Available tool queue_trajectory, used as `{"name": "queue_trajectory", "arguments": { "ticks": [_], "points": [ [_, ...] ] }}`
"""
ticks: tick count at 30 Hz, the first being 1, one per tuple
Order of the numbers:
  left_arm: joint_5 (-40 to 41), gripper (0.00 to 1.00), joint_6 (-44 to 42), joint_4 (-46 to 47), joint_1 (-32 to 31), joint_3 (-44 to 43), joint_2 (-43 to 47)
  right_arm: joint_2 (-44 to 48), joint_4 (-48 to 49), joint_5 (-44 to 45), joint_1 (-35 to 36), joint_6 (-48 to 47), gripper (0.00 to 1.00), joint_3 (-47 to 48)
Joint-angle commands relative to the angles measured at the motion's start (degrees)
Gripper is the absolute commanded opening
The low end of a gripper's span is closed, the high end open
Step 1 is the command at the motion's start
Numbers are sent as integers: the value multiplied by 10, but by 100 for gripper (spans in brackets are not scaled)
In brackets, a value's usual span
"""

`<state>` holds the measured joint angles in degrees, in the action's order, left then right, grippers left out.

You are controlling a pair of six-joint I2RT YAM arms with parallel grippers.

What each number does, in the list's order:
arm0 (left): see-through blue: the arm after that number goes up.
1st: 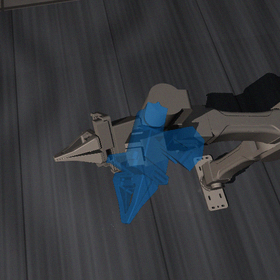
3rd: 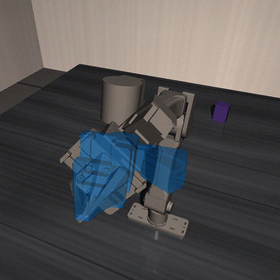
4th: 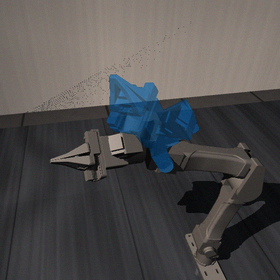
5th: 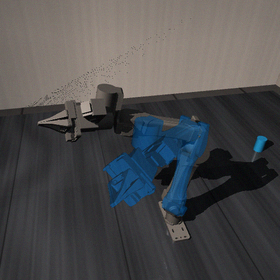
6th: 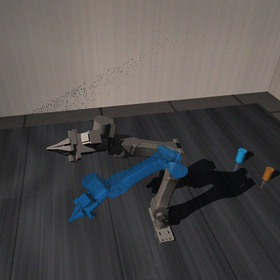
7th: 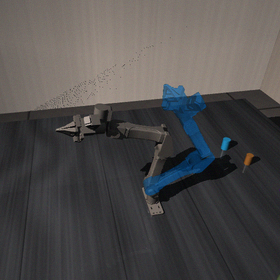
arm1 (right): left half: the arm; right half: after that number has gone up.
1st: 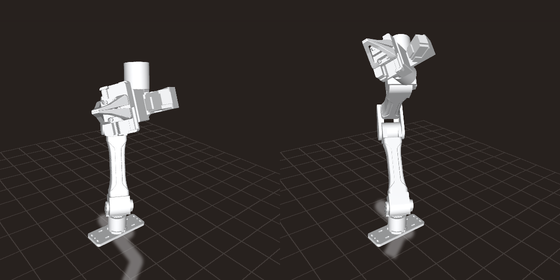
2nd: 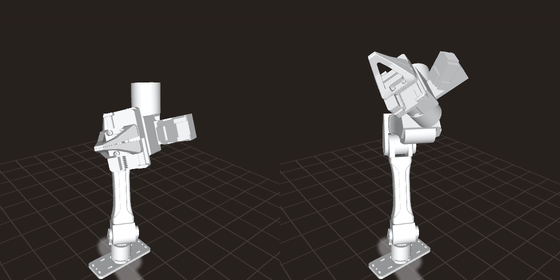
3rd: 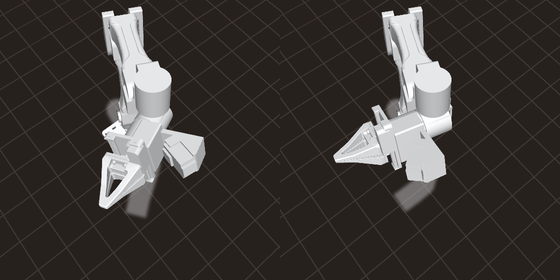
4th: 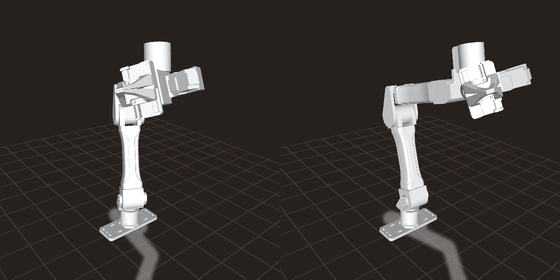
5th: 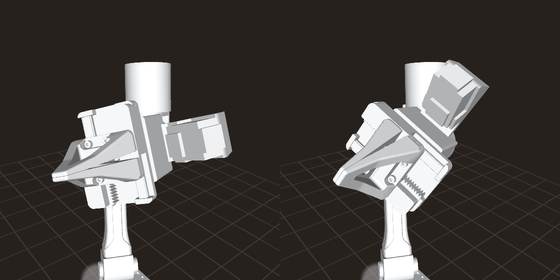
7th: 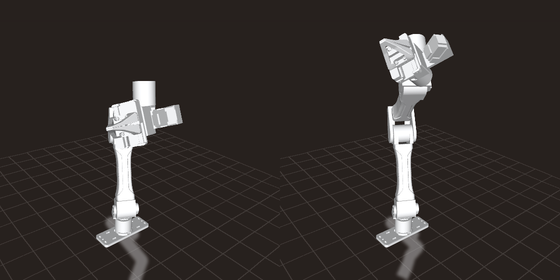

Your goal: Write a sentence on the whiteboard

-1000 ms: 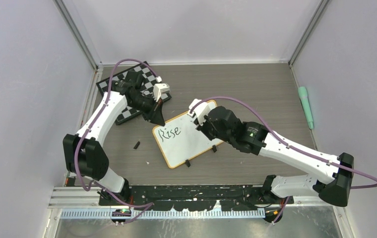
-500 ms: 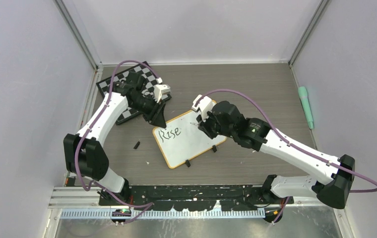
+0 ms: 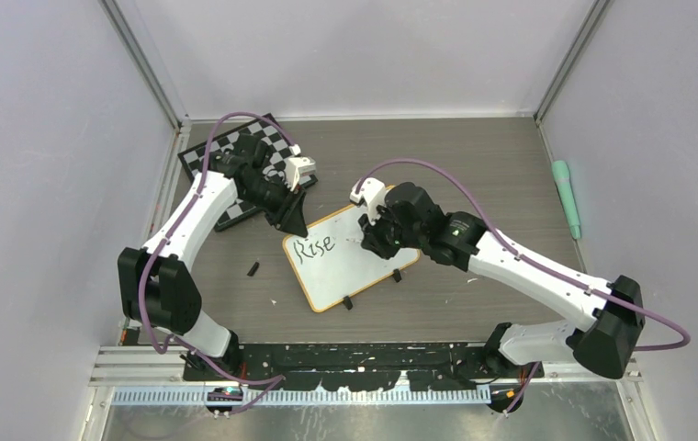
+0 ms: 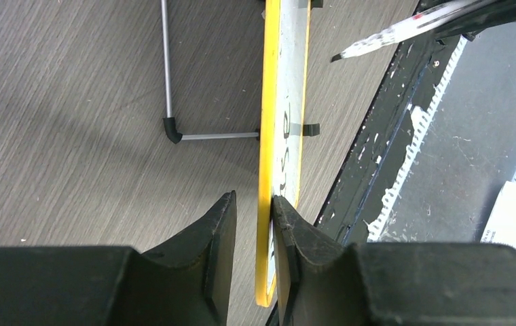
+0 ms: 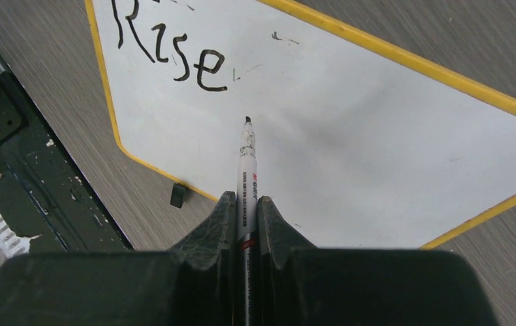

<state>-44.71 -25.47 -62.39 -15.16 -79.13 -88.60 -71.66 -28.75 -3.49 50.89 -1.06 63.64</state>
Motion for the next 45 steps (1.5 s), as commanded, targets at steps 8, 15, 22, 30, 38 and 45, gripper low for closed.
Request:
{"name": "queue_trajectory", "arguments": {
  "ticks": [8, 15, 22, 30, 38, 45],
  "points": [
    [-17, 25, 2, 13, -2, 7, 9, -17, 69, 10, 19, 10, 0, 15],
    [-16, 21, 1, 11, -2, 5, 7, -32, 66, 32, 31, 0, 0, 26],
    [-17, 16, 0, 13, -2, 6, 6, -41, 58, 82, 36, -7, 0, 29],
    [-19, 10, 0, 13, -2, 7, 6, -45, 61, 92, 37, -8, 0, 37],
    [-21, 4, -1, 11, -2, 6, 8, -62, 57, 99, 41, -12, 0, 51],
    [-20, 2, -4, 11, -2, 6, 9, -70, 55, 91, 46, -17, 0, 60]
  ]
}}
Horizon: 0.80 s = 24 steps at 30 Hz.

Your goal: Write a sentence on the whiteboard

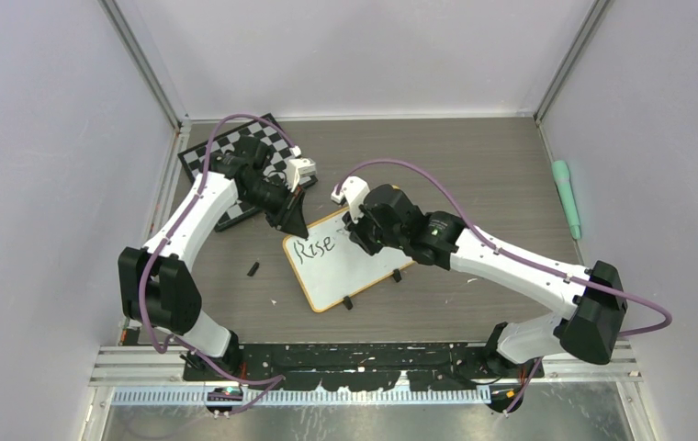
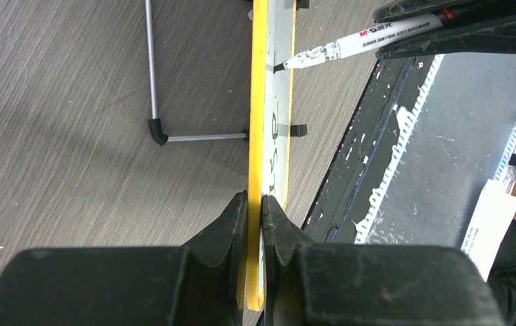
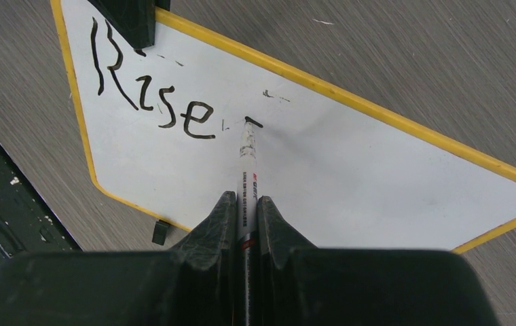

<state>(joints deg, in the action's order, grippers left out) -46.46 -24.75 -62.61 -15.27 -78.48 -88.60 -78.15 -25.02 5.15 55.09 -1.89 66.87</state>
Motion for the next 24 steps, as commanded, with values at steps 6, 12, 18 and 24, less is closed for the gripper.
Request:
{"name": "queue_trajectory", "arguments": {
  "ticks": [6, 12, 18, 24],
  "points": [
    [-2, 2, -13, 12, -1, -1, 9, -8, 7, 3, 8, -15, 0, 20],
    [-2, 1, -15, 11, -2, -1, 8, -1, -1, 1, 8, -16, 0, 5],
    [-2, 1, -15, 10, -1, -1, 8, 9, -9, 2, 8, -18, 0, -1],
    [-3, 1, -16, 8, -2, -3, 8, 14, -13, 17, 8, -28, 0, -2]
  ]
}}
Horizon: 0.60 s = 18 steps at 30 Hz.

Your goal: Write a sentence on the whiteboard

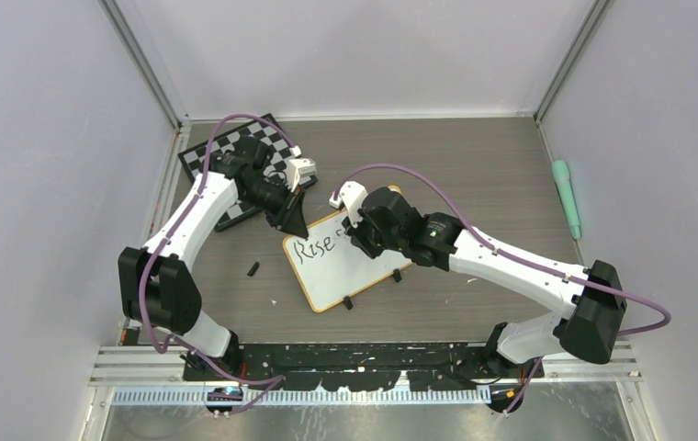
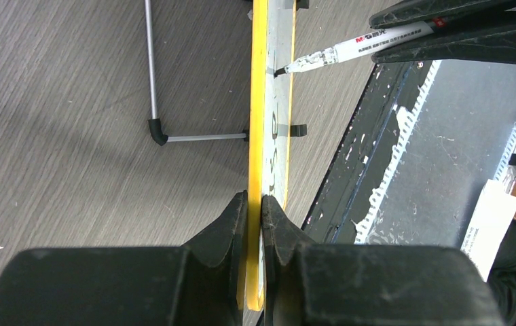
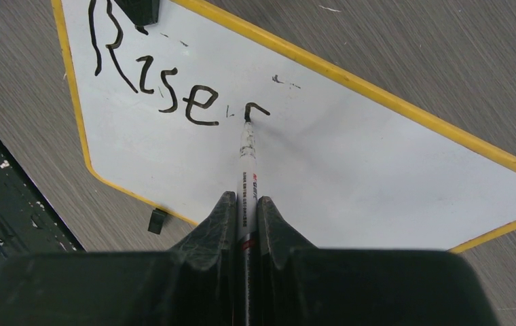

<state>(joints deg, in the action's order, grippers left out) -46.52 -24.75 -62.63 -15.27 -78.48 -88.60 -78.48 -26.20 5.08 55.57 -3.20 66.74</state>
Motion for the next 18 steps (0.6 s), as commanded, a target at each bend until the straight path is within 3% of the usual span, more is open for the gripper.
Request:
{"name": "queue_trajectory", "arguments": {
  "ticks": [1, 18],
  "points": [
    [-2, 1, -16, 9, -2, -3, 8, 18, -2, 22, 3, -17, 0, 1],
    [-1, 1, -17, 6, -2, -6, 9, 13, 12, 52, 2, -26, 0, 36]
  ]
}}
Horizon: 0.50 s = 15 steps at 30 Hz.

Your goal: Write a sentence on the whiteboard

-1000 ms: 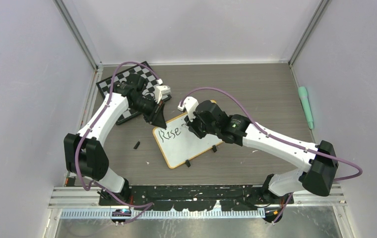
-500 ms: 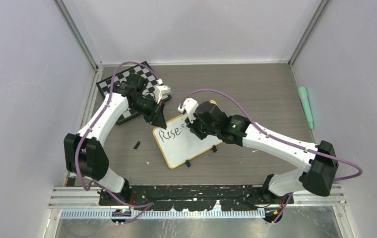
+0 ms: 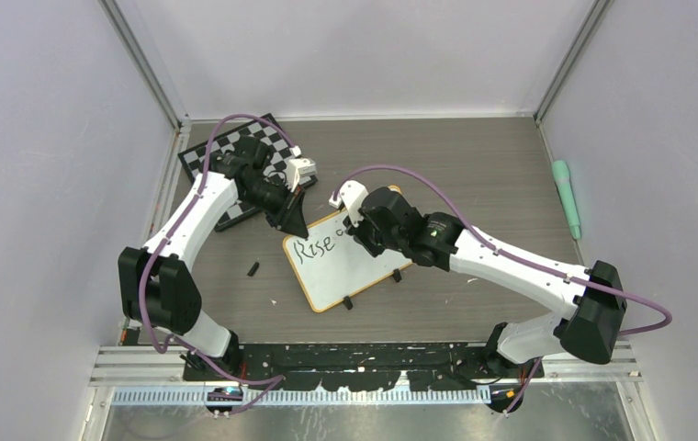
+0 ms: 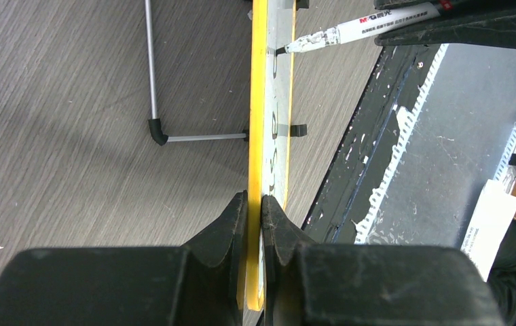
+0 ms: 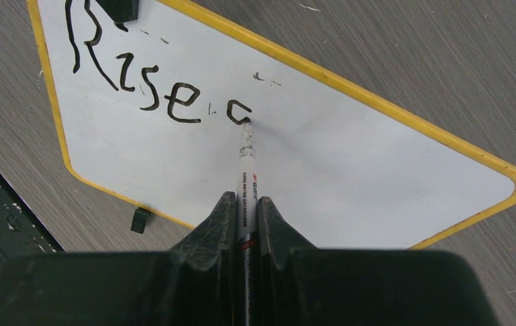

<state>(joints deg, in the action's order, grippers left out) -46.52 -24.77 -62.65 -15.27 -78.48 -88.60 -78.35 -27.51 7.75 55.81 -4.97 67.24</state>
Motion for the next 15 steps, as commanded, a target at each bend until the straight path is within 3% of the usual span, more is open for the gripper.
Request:
{"name": "queue_trajectory", "arguments": {
  "ticks": [1, 15],
  "points": [
    [-1, 1, -17, 6, -2, -6, 10, 11, 25, 23, 0, -8, 0, 31],
    [0, 1, -19, 5, -2, -6, 9, 16, 4, 3, -1, 1, 0, 1]
  ]
}}
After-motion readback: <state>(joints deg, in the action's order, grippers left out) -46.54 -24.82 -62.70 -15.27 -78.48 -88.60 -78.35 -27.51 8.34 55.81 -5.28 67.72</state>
